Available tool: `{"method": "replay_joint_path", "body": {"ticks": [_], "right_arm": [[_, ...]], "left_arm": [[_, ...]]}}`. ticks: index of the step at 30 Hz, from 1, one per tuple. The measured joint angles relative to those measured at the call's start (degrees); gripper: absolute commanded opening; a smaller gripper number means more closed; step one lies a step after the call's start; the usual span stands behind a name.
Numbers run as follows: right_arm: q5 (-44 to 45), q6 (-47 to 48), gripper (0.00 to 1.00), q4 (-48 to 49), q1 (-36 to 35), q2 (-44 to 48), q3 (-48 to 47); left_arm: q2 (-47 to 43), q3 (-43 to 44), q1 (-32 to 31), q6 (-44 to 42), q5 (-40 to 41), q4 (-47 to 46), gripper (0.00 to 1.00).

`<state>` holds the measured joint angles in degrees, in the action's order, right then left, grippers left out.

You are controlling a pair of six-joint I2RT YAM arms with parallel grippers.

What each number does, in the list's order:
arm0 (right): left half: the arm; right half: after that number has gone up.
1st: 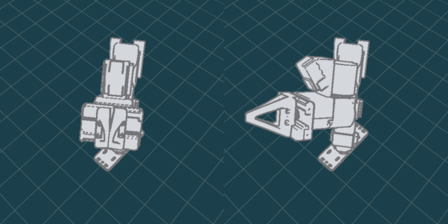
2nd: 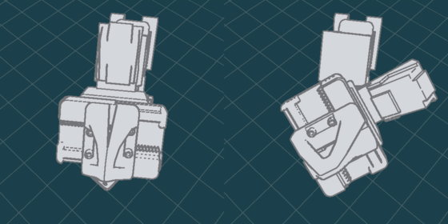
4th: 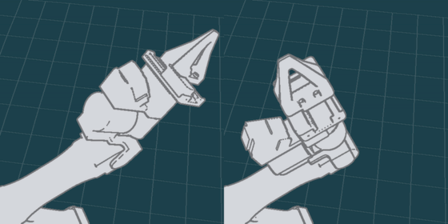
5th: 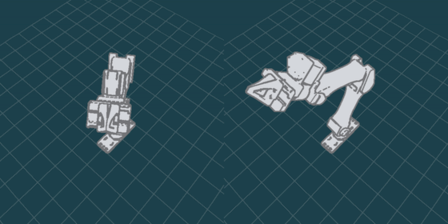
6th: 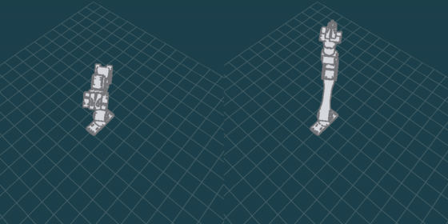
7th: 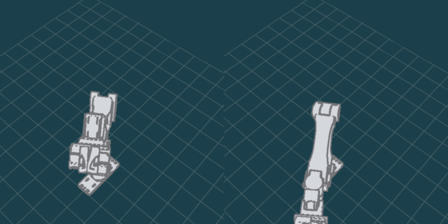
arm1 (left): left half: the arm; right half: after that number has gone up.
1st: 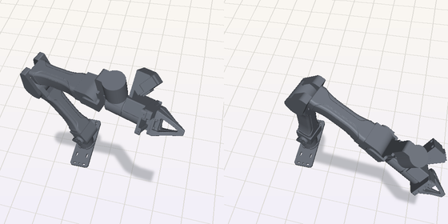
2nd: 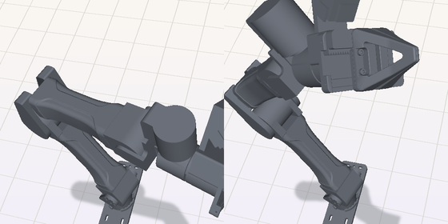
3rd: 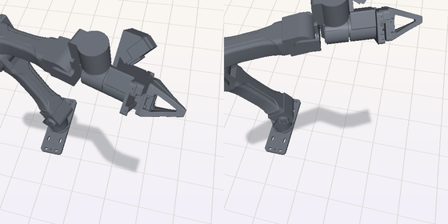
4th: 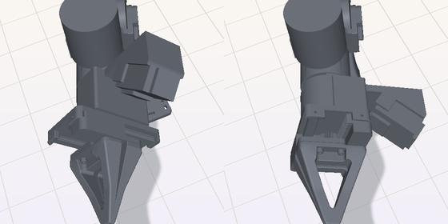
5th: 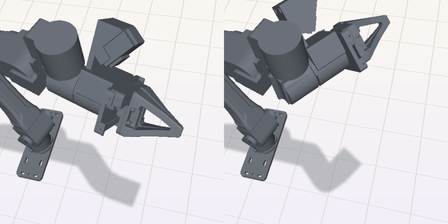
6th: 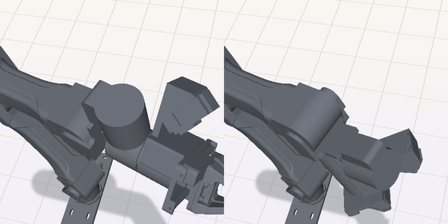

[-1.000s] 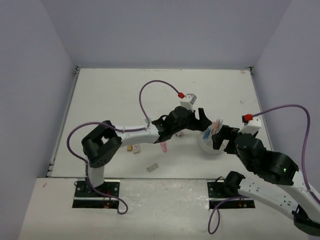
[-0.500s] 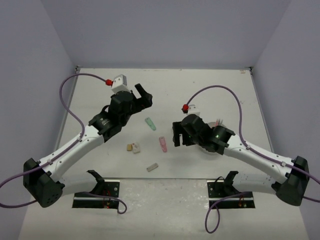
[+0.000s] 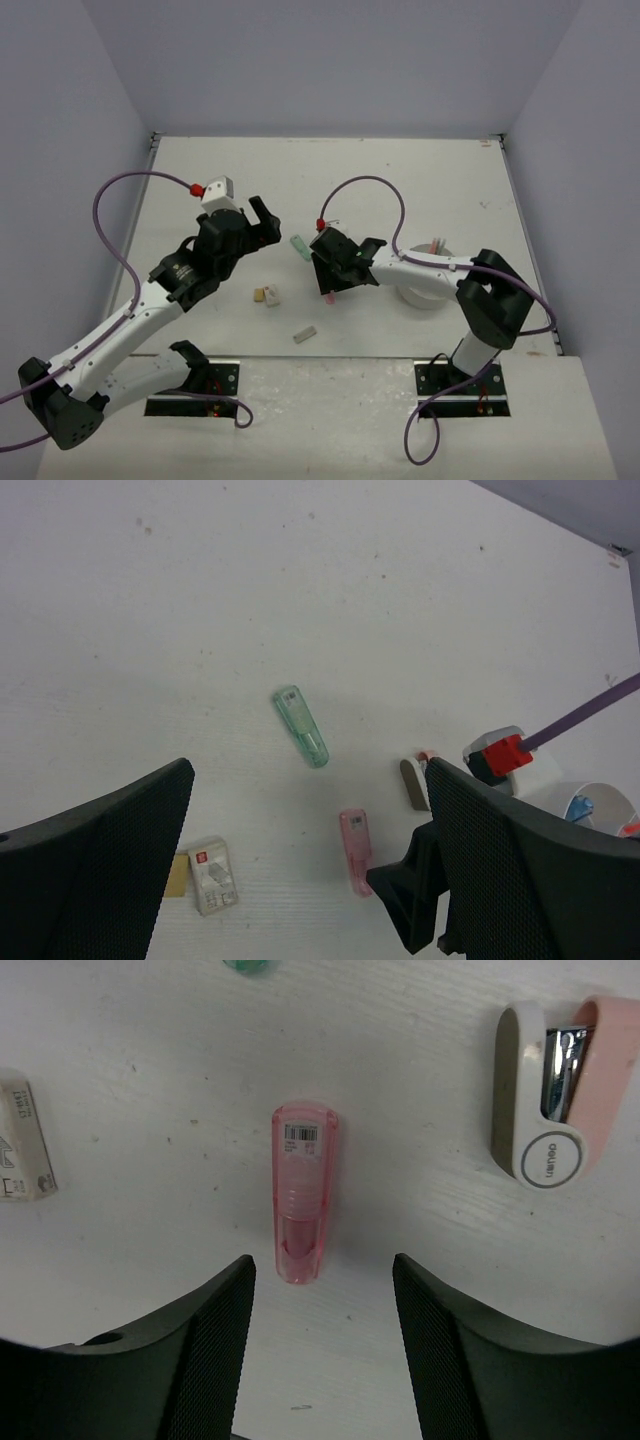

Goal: Sort the stationery into containers
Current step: Pick up the stationery from the center of the board.

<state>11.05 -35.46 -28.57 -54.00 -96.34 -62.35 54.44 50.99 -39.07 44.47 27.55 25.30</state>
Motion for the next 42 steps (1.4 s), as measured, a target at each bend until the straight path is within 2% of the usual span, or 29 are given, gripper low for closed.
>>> {"method": "replay_joint_path", "body": {"ticks": [3,9,12,14,15,17,21,26,31,35,37,38,39,40,41,42], "right_arm": [[-1.2,0.0,0.57,1.2,-0.1,-2.2,0.0],[-2.0,0.1,0.47,2.4,-0.4,-6.0,-0.2],[-1.5,0.2,0.33,2.6,-0.5,-7.1,-1.0],[-1.4,0.5,0.17,2.9,-0.6,-7.4,-1.2],[-1.3,0.6,0.05,3.0,-0.7,-7.5,-1.2],[-1.1,0.6,0.0,3.1,-1.0,-7.4,-1.2],[-0.1,0.7,0.0,4.1,-1.9,-5.1,0.7],[1.1,0.8,0.0,4.5,-2.2,7.3,6.7],[1.9,0.8,0.0,5.5,-2.3,23.7,11.2],[2.0,0.7,0.0,5.6,-2.3,31.7,13.5],[2.2,0.7,0.0,5.4,-2.3,34.2,14.5],[2.4,0.7,0.0,5.3,-2.3,35.4,15.0],[2.6,0.6,0.0,5.1,-2.3,36.3,15.4],[2.8,0.6,0.0,4.9,-2.2,37.3,15.7],[3.1,0.6,0.0,4.6,-2.3,38.1,15.8],[3.4,0.6,0.0,4.1,-2.3,38.8,15.8]], "left_arm": [[-0.4,-0.3,0.0,-0.6,0.0,0.4,1.0],[-0.2,-1.1,0.0,-0.8,-0.4,0.5,1.0],[0.4,-1.5,0.0,-1.1,-1.0,0.4,1.0],[1.0,-2.0,0.0,-1.5,-1.6,0.2,1.0],[1.2,-2.3,0.0,-1.6,-2.1,-0.1,1.0],[1.7,-2.9,0.0,-2.0,-3.9,-0.9,1.0],[2.8,-4.7,0.0,-2.1,-9.4,-4.4,1.0],[4.9,-7.0,0.0,-1.2,-18.7,-11.3,1.0],[9.6,-10.7,0.0,3.3,-32.3,-25.5,0.98],[16.2,-13.1,-0.2,9.3,-43.0,-39.7,0.93],[19.5,-13.3,-0.9,12.0,-46.8,-45.2,0.87],[20.9,-13.3,-1.3,13.1,-48.4,-47.8,0.81],[21.9,-13.2,-1.9,13.9,-49.6,-49.8,0.68],[22.9,-13.1,-2.6,14.7,-50.7,-51.6,0.67],[23.8,-12.9,-3.5,15.5,-51.7,-53.0,0.56],[24.5,-12.6,-4.3,16.1,-52.3,-54.2,0.53]]}}
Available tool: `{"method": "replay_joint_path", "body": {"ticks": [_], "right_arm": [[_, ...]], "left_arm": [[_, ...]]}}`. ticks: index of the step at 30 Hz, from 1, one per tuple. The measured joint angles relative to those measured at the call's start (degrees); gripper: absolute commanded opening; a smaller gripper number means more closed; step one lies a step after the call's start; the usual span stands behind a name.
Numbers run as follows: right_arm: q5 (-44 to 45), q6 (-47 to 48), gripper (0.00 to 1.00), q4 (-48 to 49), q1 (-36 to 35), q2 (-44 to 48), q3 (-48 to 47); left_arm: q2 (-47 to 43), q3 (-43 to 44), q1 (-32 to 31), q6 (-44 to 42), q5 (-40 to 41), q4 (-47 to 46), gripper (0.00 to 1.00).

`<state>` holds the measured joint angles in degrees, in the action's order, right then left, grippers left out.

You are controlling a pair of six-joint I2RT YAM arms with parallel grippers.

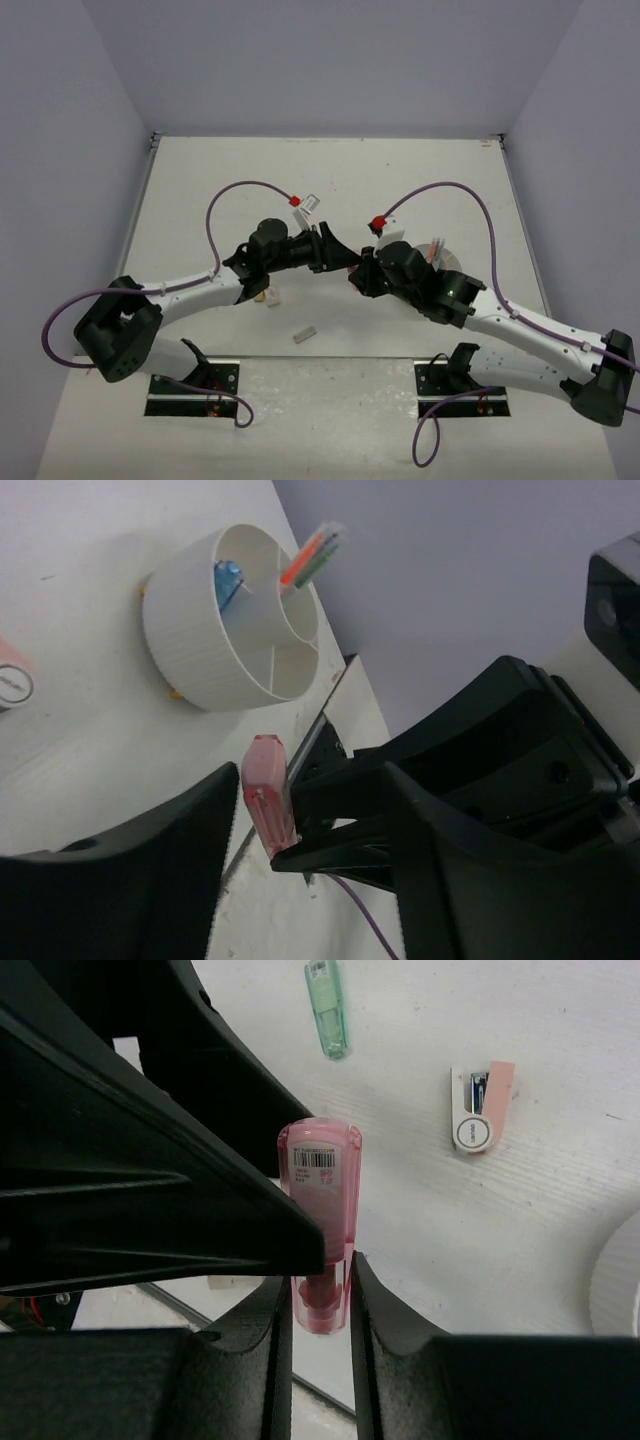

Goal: Sort the stationery into containers
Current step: Pick up the stationery from the center of the board, then place the stationery in the storage box.

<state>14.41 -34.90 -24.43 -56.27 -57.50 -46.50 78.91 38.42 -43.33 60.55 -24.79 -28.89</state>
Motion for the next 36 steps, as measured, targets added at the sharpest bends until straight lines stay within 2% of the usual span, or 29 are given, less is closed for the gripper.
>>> {"method": "replay_joint_path", "body": {"ticks": [1,3,5,7,8,9,13,14,19,27,31,36], "right_arm": [[0.3,0.0,0.0,-0.4,0.0,0.7,0.0],[1.0,0.0,0.0,-1.3,0.0,2.1,0.0],[1.7,0.0,0.0,-2.0,-0.2,3.4,0.0],[2.3,-0.1,0.25,-2.4,-0.3,4.2,0.0],[2.6,-0.2,0.43,-2.7,-0.3,4.5,0.0],[2.7,-0.6,0.57,-2.8,-0.3,4.8,0.0],[3.8,-0.7,0.94,-3.9,-0.3,5.6,0.3],[4.2,-0.9,0.99,-4.6,-0.3,6.3,0.4],[8.0,-3.2,0.99,-11.9,-0.3,12.5,0.5],[20.1,-13.8,0.99,-34.5,-0.3,23.2,-7.0],[23.5,-16.0,0.99,-40.1,-0.3,28.4,-10.1],[25.9,-18.4,0.99,-44.6,-0.3,28.9,-11.3]], "left_arm": [[0.7,0.4,-0.8,0.3,-0.7,-1.0,0.5],[1.7,1.1,-1.9,0.6,-1.1,-2.7,0.27],[2.4,1.2,-2.1,1.1,-1.3,-3.5,0.12],[2.9,1.2,-2.0,1.4,-1.3,-4.0,0.01],[3.1,1.2,-2.0,1.4,-1.2,-4.1,0.0],[3.3,1.3,-2.0,1.4,-1.2,-4.2,0.0],[3.5,3.1,-2.9,1.1,-2.0,-4.2,0.0],[3.7,4.1,-3.3,0.5,-1.8,-3.9,0.0],[6.6,12.1,-6.1,-6.1,5.7,-1.0,0.0],[17.2,23.4,-11.9,-14.6,20.7,2.0,0.0],[24.2,28.5,-12.5,-16.7,25.7,3.9,0.0],[29.0,32.3,-14.4,-18.9,29.1,4.6,0.0]]}}
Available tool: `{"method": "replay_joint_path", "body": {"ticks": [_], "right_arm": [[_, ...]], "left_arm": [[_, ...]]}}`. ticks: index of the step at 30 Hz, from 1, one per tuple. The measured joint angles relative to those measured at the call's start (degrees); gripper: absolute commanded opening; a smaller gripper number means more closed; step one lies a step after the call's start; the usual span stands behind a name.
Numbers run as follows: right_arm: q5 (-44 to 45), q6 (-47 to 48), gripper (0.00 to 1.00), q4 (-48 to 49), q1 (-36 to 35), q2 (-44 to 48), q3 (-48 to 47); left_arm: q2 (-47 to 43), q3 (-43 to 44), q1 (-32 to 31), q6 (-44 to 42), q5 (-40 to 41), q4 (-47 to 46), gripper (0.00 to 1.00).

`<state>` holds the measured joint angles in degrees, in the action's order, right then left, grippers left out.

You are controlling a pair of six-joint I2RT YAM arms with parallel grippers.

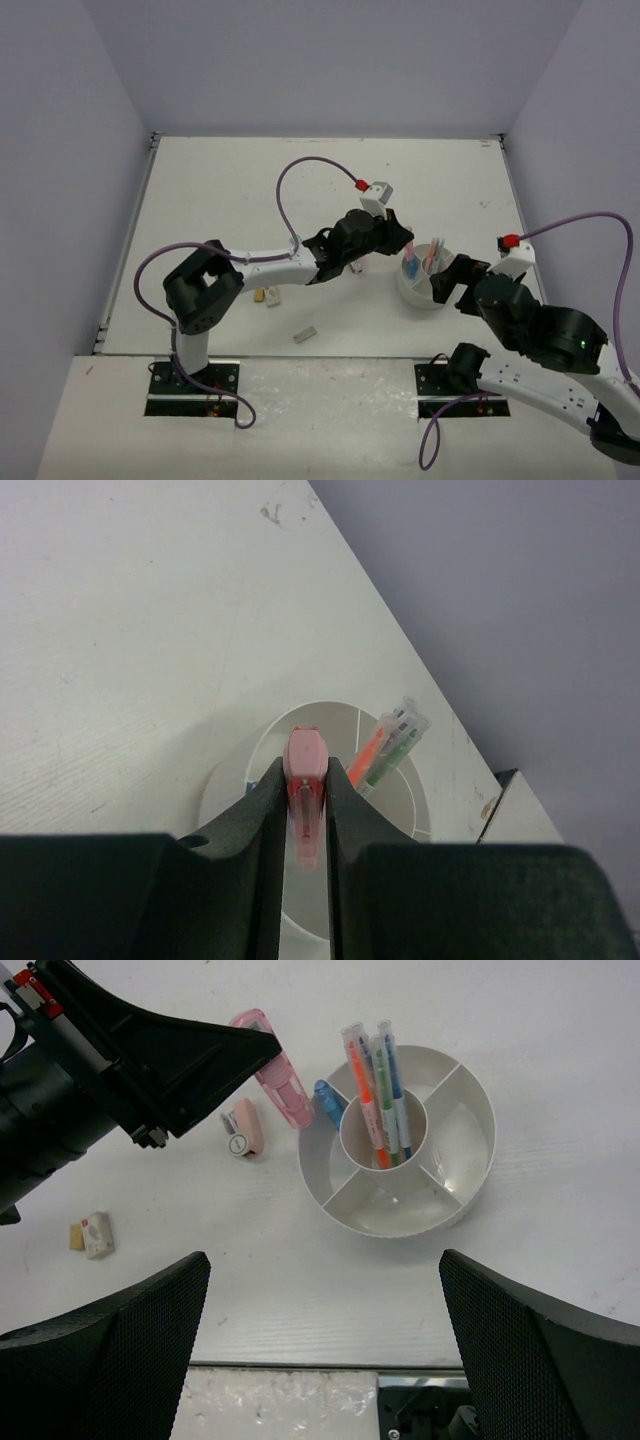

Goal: Sort the stationery into containers
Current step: Place the stationery in the storage box.

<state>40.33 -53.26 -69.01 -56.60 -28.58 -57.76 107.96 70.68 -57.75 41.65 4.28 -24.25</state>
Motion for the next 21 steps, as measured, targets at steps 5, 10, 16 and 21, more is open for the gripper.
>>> {"method": "replay_joint_path", "body": {"ticks": [5,10,16,21], "right_arm": [[0.7,-0.3,0.99,-0.9,0.0,-0.9,0.0],[0.7,-0.3,0.99,-0.9,0.0,-1.8,0.0],[0.7,0.3,0.99,-0.7,0.0,-1.8,0.0],[0.5,1.8,0.99,1.4,0.0,-1.9,0.7]], "left_arm": [[2.1,0.7,-1.4,-0.8,1.0,-0.2,0.14],[2.8,0.6,-1.5,-0.8,1.6,-0.4,0.77],[1.4,-1.0,-1.8,-0.7,3.3,-0.3,0.95],[-5.2,-1.7,-2.2,0.1,12.0,9.5,1.0]]}}
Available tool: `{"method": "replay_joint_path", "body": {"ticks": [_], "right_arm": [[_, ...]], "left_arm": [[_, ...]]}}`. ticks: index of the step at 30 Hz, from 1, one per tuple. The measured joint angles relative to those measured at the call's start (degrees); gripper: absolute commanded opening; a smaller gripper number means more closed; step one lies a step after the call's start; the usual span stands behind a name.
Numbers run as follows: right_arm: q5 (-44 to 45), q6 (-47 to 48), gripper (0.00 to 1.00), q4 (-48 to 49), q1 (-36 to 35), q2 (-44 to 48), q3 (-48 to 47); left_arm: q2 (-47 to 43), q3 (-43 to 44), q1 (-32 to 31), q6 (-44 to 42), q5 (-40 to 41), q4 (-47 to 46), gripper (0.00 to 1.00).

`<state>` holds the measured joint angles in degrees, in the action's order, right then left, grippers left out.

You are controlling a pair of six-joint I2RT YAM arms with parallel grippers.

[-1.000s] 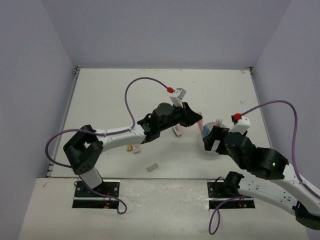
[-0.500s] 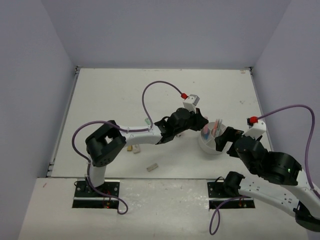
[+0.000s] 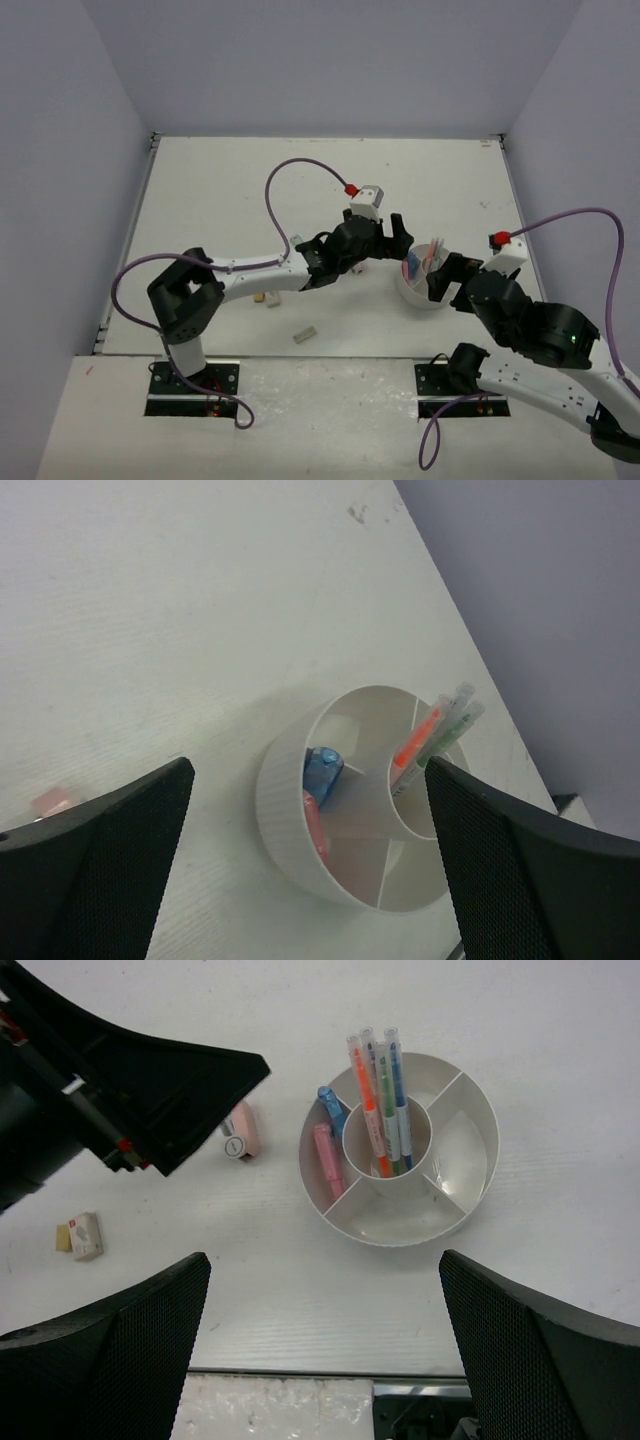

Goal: Sort the stationery into containers
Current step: Place the stationery in the storage box, then pick up the stationery from the center of the board.

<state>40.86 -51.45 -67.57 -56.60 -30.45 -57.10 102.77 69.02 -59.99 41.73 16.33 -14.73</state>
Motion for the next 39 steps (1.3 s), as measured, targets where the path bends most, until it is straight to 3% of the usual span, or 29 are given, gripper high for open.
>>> {"method": "replay_joint_path", "body": {"ticks": [4,7,11,15,23,26,28,38,39], "right_arm": [[-1.0,2.1,0.99,2.9,0.0,-0.3,1.6],[-2.0,3.5,0.99,5.3,0.0,-0.5,2.5],[-3.1,5.0,0.99,8.0,0.0,-1.6,2.7],[-4.2,5.7,0.99,9.2,0.0,-4.3,2.7],[-5.5,6.3,0.99,9.6,0.0,-6.6,3.5],[-5.8,6.5,0.99,9.8,0.0,-5.2,3.9],[-5.8,6.6,0.99,9.8,0.0,-4.7,4.0],[-5.8,6.9,0.99,9.8,0.0,-4.4,4.1],[-5.8,6.9,0.99,9.8,0.0,-4.4,4.1]], "left_arm": [[-5.2,4.5,2.1,4.7,8.8,16.8,1.0],[-5.5,8.9,9.1,10.9,11.9,30.0,0.97],[-1.4,11.7,19.3,17.9,15.6,44.6,0.85],[5.7,12.0,22.7,20.6,15.9,53.1,0.77],[13.8,13.1,22.9,21.3,14.7,56.6,0.66],[14.3,14.0,22.9,21.4,14.2,56.4,0.57],[14.6,14.2,23.1,21.7,13.8,56.1,0.46],[15.2,14.3,23.5,22.2,12.2,55.4,0.21],[15.2,14.1,23.5,22.2,12.1,55.2,0.1]]}}
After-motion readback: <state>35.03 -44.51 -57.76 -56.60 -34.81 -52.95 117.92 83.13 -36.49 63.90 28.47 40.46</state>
